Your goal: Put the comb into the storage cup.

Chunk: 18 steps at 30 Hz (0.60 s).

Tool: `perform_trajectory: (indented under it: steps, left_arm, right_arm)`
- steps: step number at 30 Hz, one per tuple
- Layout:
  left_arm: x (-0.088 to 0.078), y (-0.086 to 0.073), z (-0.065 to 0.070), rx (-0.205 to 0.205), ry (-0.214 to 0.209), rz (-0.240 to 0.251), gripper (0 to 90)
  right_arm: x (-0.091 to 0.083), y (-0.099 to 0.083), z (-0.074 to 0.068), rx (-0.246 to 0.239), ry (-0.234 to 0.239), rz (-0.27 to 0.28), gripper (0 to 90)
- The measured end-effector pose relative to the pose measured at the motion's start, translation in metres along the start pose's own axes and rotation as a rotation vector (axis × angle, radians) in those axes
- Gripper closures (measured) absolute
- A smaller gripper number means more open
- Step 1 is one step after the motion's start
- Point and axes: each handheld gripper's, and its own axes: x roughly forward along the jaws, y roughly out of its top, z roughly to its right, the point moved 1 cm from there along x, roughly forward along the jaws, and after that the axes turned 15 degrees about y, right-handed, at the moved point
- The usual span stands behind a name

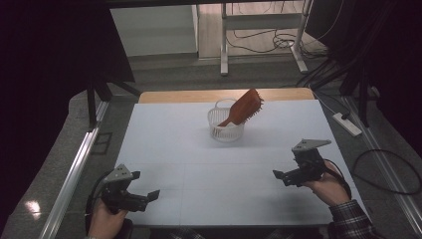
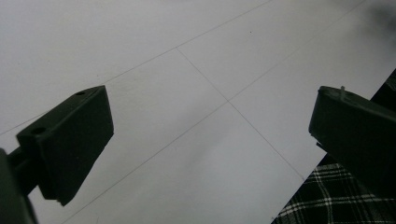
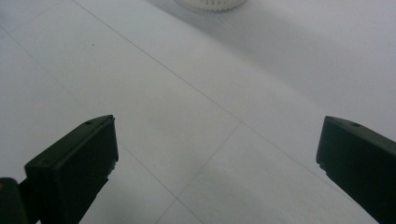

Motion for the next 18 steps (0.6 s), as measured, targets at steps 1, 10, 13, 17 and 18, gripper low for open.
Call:
perform_trajectory:
  steps: [1,10,13,17,18]
  left_arm:
    - [0.000,0.000,0.000,0.000,-0.001,-0.001,0.8]
    - [0.000,0.000,0.000,-0.003,-0.001,-0.002,0.8]
    - [0.000,0.000,0.000,-0.004,0.000,-0.001,0.8]
    - [0.000,0.000,0.000,-0.003,0.000,-0.001,0.8]
    - [0.000,0.000,0.000,-0.003,-0.001,-0.001,0.8]
  right_arm:
    - [-0.002,-0.003,0.000,0.005,-0.001,-0.001,0.0]
    - [-0.009,-0.014,0.000,0.019,-0.019,-0.007,0.0]
    - [-0.012,-0.017,0.000,0.025,-0.022,-0.006,0.0]
    - [-0.016,-0.022,0.000,0.032,-0.025,-0.004,0.0]
    - [-0.017,-0.023,0.000,0.034,-0.027,-0.005,0.0]
